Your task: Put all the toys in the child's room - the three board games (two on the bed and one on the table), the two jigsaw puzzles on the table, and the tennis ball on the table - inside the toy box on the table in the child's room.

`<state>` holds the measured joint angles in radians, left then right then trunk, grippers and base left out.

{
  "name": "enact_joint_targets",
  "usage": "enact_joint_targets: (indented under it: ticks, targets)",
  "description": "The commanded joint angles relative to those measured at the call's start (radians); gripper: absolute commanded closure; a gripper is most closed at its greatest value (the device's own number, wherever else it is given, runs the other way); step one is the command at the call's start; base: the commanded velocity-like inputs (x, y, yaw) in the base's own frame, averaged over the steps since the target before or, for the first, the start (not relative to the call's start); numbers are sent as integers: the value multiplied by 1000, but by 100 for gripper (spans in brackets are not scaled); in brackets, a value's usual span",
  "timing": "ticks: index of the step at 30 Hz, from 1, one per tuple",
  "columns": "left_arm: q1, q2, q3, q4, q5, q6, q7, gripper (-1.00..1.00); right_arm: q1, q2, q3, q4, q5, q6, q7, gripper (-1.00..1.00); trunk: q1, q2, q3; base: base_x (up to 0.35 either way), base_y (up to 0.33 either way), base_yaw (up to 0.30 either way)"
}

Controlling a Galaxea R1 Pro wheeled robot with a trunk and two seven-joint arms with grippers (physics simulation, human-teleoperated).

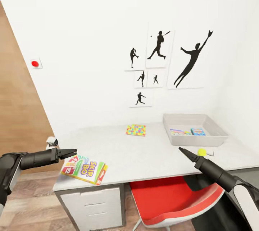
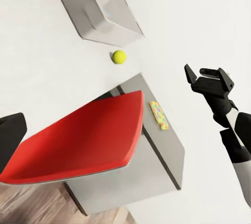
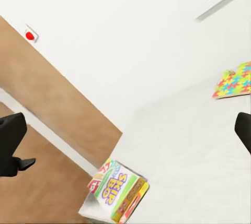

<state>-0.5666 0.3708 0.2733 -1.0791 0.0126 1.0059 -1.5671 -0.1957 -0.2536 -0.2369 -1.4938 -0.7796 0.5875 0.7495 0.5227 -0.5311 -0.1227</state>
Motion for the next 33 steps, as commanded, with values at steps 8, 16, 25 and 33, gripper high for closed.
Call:
enact_joint_targets:
  ticks: [8,16,25,33]
  targets:
    - [-1,0,0,2,0,10,-4,-100,-1,0,1,1,-6,6,-2,-100,0,-2,-2,-170,128,290]
    - [-1,0,1,2,0,10,-4,-100,-1,1,3,3,-6,7,-2,-100,0,-2,-2,-164,128,290]
    - [-1,2,1,5,-2,10,-4,-100,-1,1,3,4,-6,7,-2,-100,0,-2,-2,-54,191,282]
    - [-1,1,2,5,-2,10,-4,-100,-1,1,3,3,-6,8,-1,-100,0,-2,-2,121,183,61]
